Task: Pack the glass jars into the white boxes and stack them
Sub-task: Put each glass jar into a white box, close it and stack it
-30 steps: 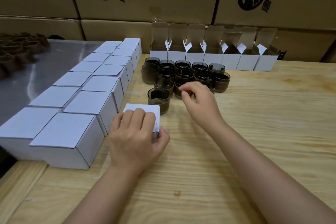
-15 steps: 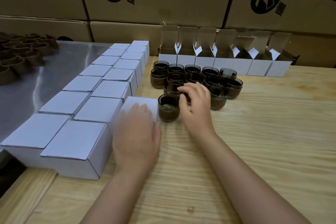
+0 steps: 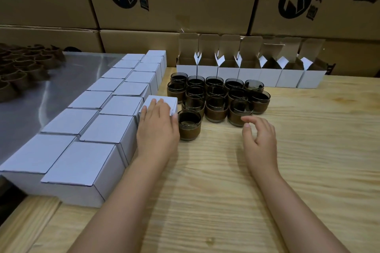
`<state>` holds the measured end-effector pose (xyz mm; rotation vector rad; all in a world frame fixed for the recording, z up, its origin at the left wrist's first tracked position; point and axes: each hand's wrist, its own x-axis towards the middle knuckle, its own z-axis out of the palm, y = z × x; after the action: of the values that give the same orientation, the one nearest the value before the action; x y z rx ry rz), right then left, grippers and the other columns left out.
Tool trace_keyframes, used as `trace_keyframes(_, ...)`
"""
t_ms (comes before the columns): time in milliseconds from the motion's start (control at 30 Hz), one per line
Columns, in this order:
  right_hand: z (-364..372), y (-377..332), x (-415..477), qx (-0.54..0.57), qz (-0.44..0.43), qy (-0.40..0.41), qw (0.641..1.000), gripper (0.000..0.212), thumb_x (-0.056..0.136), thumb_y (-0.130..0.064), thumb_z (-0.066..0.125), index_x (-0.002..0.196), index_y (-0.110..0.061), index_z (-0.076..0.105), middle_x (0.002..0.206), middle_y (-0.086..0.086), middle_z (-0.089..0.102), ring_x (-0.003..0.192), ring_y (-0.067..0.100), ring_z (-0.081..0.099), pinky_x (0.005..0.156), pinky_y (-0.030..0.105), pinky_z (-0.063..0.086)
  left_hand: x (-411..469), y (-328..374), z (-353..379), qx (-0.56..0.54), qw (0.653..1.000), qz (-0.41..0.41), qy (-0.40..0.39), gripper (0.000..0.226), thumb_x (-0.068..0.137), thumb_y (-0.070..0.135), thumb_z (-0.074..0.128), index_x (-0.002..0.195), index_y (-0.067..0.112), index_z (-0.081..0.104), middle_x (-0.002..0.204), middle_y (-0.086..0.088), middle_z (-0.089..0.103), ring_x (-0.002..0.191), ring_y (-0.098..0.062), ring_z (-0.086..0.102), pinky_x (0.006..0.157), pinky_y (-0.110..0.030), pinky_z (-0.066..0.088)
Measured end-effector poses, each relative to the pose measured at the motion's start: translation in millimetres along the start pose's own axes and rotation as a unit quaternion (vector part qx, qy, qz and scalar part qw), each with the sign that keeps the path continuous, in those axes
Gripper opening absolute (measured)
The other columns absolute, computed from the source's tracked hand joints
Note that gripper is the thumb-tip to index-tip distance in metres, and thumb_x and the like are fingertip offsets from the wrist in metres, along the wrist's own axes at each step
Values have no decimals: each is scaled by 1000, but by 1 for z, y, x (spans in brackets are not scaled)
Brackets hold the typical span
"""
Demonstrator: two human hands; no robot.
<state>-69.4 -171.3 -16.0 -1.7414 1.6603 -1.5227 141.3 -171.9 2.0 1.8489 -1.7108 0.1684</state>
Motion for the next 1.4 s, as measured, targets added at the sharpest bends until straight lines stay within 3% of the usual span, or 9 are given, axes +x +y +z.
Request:
trace_keyframes(67,-1,0,1,9,12,2,1000,21,93,-7,49,107,-14,63,104,-11,55,109,6,40,91,18,27,10,2,0,14,1000,-18,-11,38,100,33,36,121,5,49,145,-17,41,143,-29,22,118,-38,11)
trace_keyframes(167,-1,1,1,17,20,1,1000,20,93,-7,50,106,-14,64,100,-14,53,107,5,41,87,14,27,27,7,-2,50,997,-56,-29,41,95,46,43,114,10,51,127,-17,51,127,-34,39,106,-43,27)
trace_keyframes(367,1,2,3,44,32,1,999,20,95,-9,48,102,-20,62,97,-23,52,107,5,42,86,16,30,59,15,-12,62,981,-139,-121,24,83,40,57,99,28,42,123,-18,46,119,-36,35,96,-43,24)
trace_keyframes(533,2,4,4,51,37,-1,998,20,95,-9,48,102,-20,63,100,-16,55,108,7,44,86,19,31,69,18,-8,74,973,-155,-154,48,80,35,59,125,44,44,130,-19,39,122,-38,30,97,-44,23)
trace_keyframes(633,3,5,4,46,33,3,998,20,96,-9,47,102,-19,64,99,-13,58,107,10,46,87,21,32,70,20,-6,44,976,-171,-130,65,77,33,61,134,51,37,131,-18,39,124,-38,29,97,-45,24)
trace_keyframes(800,2,4,4,56,38,3,998,21,97,-11,46,98,-22,63,96,-18,57,106,11,48,86,22,32,77,25,-12,4,983,-168,-79,72,70,24,65,136,41,42,131,-10,45,126,-36,31,95,-44,29)
trace_keyframes(1067,1,0,3,41,43,-24,998,19,96,-17,46,96,-28,61,96,-22,56,104,3,46,86,24,38,149,11,-56,-94,980,-152,83,43,71,31,68,114,28,64,118,0,62,121,-30,46,89,-38,28)
trace_keyframes(1400,6,5,3,-32,6,-71,997,13,93,-18,52,93,-25,63,93,-20,58,105,-9,42,85,6,30,235,-45,-19,-76,987,-128,63,38,73,37,69,110,27,67,113,-8,65,120,-31,49,101,-43,34)
